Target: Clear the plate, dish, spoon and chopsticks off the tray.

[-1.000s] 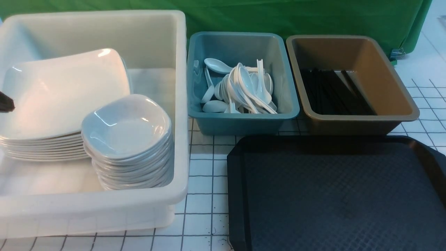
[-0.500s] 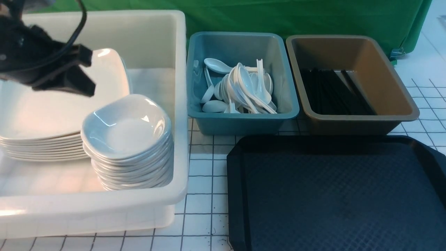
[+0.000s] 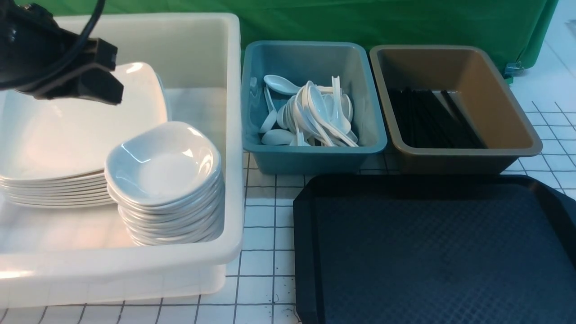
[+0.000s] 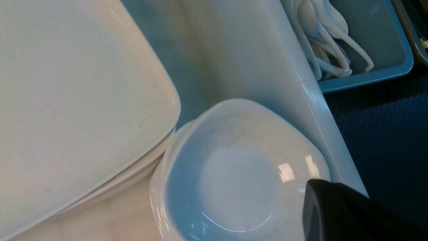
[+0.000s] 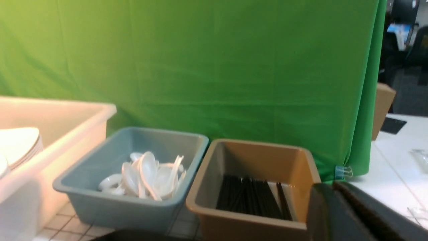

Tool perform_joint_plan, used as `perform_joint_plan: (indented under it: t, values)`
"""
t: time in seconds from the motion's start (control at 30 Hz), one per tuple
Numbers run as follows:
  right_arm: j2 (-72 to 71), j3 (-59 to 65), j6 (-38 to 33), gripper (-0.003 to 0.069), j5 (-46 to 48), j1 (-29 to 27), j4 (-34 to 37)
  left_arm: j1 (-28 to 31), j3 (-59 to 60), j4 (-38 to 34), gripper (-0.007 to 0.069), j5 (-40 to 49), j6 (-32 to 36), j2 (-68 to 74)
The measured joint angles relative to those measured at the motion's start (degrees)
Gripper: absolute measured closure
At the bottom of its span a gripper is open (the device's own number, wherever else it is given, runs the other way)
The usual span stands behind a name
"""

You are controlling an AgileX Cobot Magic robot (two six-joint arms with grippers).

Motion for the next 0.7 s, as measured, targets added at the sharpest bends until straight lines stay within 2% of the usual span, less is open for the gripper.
perform_joint_plan:
  t: [0.33,0.53,0.7]
  values:
    - [0.0,0.0,0.0,0.0635,-0.5,0.0,0.2,0.0,0.0,0.2,0.0628,-3.1,0.0,0.0]
    - [0.0,0.8,0.0,0.0623,-1.2,0.0,0.2,0.0,0.0,0.6,0.0627,-1.4,0.0,0.0]
    - [0.0,8.3,0.0,0.0609,-5.5,0.0,-1.4,0.0,0.0,0.6,0.0627,0.1,0.0,0.0]
